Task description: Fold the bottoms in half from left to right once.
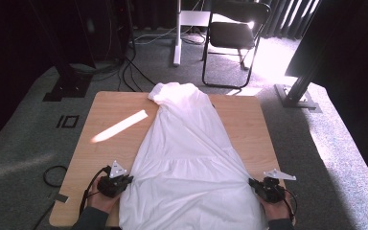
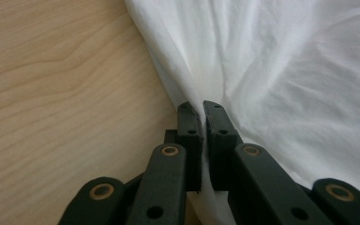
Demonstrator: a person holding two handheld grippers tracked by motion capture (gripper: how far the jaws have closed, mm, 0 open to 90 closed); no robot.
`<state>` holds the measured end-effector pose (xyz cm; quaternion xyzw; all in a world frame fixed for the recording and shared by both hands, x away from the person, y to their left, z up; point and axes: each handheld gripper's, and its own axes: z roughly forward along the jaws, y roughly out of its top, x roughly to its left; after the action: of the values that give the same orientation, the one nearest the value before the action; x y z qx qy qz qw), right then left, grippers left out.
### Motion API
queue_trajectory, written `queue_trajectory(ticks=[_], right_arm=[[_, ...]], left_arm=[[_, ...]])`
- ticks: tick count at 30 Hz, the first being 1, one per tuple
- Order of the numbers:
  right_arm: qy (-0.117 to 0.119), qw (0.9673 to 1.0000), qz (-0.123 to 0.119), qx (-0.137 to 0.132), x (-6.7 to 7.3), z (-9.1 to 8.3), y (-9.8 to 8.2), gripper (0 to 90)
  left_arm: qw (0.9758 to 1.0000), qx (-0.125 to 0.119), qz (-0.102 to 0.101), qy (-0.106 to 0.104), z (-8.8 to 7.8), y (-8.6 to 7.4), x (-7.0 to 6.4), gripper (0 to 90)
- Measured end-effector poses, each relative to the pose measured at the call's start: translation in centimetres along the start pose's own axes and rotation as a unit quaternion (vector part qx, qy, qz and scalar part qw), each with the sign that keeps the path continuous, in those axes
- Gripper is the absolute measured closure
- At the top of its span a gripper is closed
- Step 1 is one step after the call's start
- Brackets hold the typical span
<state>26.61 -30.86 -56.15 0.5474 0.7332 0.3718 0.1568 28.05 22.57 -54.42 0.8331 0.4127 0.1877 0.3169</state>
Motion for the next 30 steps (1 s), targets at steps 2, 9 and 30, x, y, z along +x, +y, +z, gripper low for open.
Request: queue_trajectory(ticks=[2, 9, 30], right_arm=[[0.001, 0.9999, -0.013, -0.003, 0.4, 0.0, 0.3, 66.1], [0.018, 0.9960, -0.075, -0.045, 2.7, 1.6, 6.3, 49.3], [-0.038, 0.9948, -0.068, -0.065, 1.2, 7.3, 14.9, 89.2]], left_arm=[[0.9991, -0.033, -0.021, -0.013, -0.1, 0.4, 0.7, 64.4], [0.9961, -0.061, -0.064, 0.009, 1.4, 3.4, 3.9, 49.5], [0.9957, -0.053, -0.070, -0.031, 5.8, 6.5, 4.9, 89.6]])
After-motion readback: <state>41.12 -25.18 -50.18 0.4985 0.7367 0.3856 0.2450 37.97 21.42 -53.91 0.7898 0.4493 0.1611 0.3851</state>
